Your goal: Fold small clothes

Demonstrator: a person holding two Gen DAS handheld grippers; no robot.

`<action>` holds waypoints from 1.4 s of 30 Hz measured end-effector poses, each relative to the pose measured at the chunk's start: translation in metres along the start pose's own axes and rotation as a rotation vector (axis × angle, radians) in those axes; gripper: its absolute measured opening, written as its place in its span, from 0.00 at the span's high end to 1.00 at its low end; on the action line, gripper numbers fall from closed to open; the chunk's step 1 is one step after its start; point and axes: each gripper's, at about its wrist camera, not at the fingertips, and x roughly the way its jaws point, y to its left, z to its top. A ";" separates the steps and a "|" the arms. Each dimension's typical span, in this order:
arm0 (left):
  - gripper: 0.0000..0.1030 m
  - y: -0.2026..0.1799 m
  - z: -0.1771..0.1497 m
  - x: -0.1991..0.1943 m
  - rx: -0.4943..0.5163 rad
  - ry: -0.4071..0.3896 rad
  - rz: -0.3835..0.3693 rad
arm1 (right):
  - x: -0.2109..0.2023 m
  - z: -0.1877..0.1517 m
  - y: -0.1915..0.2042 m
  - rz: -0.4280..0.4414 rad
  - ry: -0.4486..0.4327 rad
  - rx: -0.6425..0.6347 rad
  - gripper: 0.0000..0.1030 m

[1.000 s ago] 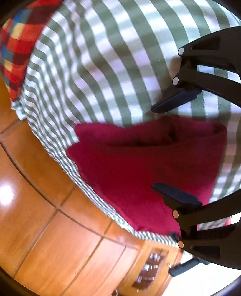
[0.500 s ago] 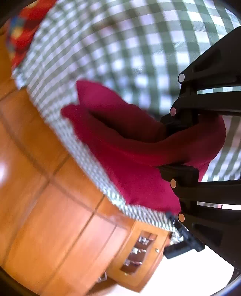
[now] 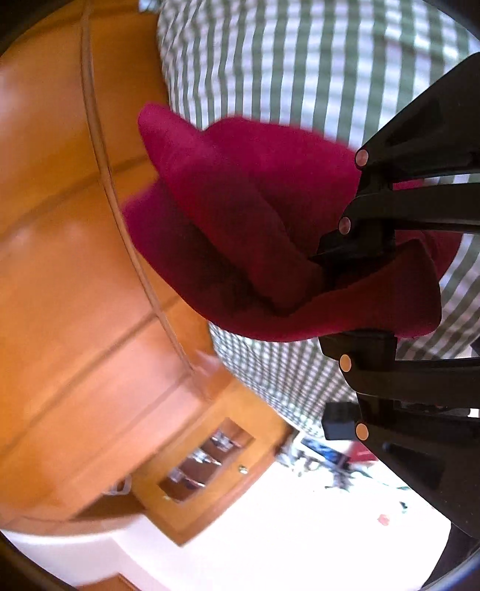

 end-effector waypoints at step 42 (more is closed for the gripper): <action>0.85 0.007 0.029 -0.027 0.017 0.022 0.164 | 0.054 -0.116 -0.007 -0.149 0.190 -0.140 0.59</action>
